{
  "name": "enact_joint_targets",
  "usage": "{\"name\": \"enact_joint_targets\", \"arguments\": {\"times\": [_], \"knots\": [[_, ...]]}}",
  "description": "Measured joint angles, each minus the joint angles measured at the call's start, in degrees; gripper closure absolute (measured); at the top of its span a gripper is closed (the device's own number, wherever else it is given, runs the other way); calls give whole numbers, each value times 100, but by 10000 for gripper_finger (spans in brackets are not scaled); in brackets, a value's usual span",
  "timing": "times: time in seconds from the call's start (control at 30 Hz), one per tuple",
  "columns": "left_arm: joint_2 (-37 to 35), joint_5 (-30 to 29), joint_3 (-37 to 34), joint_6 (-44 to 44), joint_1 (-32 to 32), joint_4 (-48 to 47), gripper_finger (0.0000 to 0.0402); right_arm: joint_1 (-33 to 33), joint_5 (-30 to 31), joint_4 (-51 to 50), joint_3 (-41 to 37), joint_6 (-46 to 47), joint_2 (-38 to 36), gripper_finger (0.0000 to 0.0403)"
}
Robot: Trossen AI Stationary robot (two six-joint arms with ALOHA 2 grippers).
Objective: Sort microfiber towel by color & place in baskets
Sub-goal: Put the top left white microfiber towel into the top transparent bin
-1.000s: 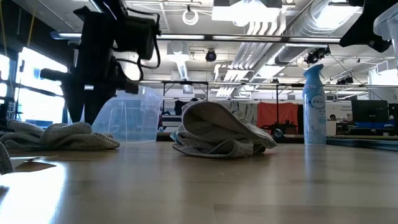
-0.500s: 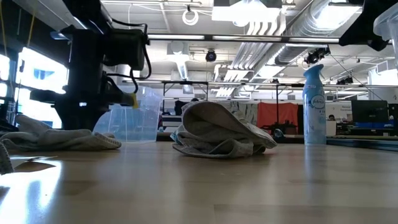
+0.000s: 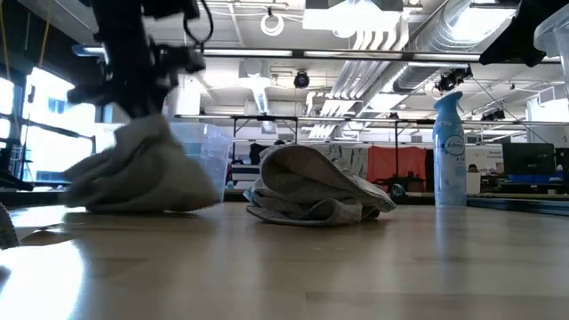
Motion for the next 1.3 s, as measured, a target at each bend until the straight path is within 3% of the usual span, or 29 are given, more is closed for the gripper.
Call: {"name": "enact_joint_targets", "arguments": {"times": [0.17, 0.33, 0.57, 0.9, 1.3], "knots": [[-253, -426, 1062, 669, -15, -768, 401, -51, 6, 7, 0, 212, 0, 387], [-254, -869, 2289, 2026, 205, -1141, 401, -370, -370, 293, 0, 161, 91, 400], [-254, -1061, 3495, 4417, 1314, -1140, 401, -1141, -607, 1537, 0, -516, 669, 402], [-252, -132, 4154, 6237, 3177, -1350, 401, -2315, -1588, 3110, 0, -1021, 1808, 402], [-243, -264, 4578, 7014, 4234, -2297, 401, -2841, -1861, 3760, 0, -1037, 2401, 403]]}}
